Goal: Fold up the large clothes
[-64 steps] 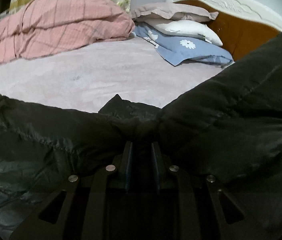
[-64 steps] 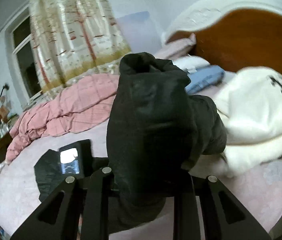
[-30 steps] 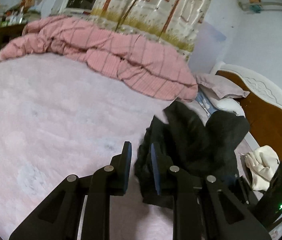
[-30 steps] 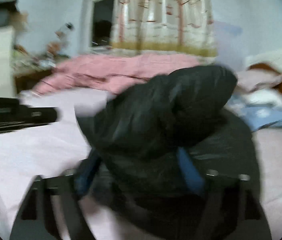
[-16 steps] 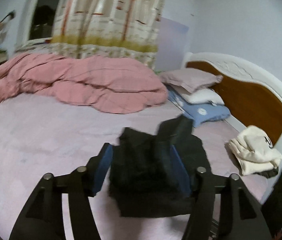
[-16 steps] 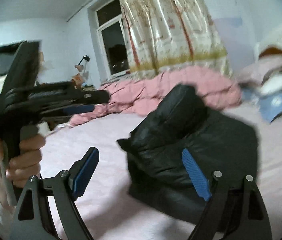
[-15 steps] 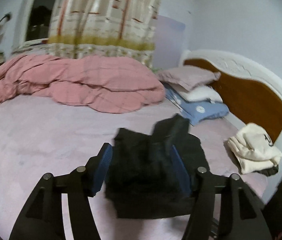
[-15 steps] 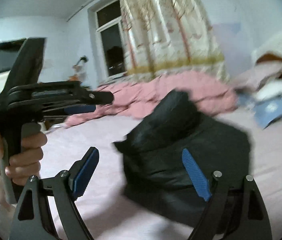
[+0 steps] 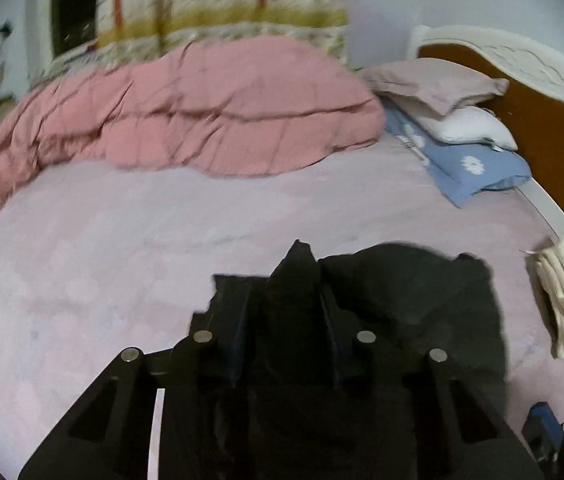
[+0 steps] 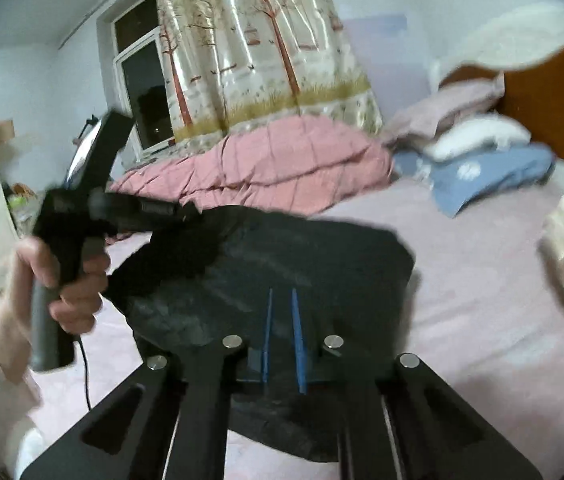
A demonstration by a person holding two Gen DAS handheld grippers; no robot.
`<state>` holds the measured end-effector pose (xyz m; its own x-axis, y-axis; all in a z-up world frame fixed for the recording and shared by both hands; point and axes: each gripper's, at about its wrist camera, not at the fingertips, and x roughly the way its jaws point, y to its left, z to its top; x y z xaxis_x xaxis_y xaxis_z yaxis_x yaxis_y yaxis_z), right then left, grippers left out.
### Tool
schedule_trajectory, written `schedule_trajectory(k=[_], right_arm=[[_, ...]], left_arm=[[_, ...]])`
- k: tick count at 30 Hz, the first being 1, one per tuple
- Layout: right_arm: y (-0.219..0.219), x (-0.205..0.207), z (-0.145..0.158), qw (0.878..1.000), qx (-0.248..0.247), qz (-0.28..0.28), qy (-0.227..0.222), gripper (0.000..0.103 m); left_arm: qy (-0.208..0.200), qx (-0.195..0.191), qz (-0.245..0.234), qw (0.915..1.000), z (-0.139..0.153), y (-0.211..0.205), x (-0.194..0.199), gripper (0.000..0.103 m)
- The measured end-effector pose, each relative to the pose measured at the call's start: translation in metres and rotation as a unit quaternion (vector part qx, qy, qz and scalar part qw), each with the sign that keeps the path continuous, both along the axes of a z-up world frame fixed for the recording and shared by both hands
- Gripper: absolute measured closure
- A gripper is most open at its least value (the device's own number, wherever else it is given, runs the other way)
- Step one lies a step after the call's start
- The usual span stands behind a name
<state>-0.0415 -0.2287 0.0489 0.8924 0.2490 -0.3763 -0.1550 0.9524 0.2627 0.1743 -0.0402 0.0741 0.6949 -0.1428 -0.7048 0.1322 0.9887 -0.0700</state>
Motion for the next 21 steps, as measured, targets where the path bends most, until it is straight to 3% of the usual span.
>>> schedule_trajectory(k=[3,11,14,18,21], right_arm=[[0.002,0.01,-0.019,1.0,0.018,0.008,0.01,0.094],[0.004,0.029,-0.047,0.999,0.026,0.009,0.032,0.094],[0.0,0.03,-0.044,0.999,0.03,0.001,0.035,0.094],[-0.001,0.05,-0.023,0.999,0.022,-0.018,0.043,0.094],[0.004,0.078,-0.005,0.998,0.018,-0.019,0.049,0.094]], left_arm=[[0.0,-0.018,0.006,0.9998,-0.017,0.019,-0.005,0.072],[-0.012,-0.011,0.029,0.9994,-0.063,0.032,-0.028,0.064],[-0.019,-0.019,0.044,0.9987,-0.077,0.038,-0.033,0.062],[-0.018,-0.085,0.061,0.9943,-0.098,0.055,-0.031,0.051],[-0.001,-0.11,0.063,0.9919,-0.107,0.062,-0.026,0.051]])
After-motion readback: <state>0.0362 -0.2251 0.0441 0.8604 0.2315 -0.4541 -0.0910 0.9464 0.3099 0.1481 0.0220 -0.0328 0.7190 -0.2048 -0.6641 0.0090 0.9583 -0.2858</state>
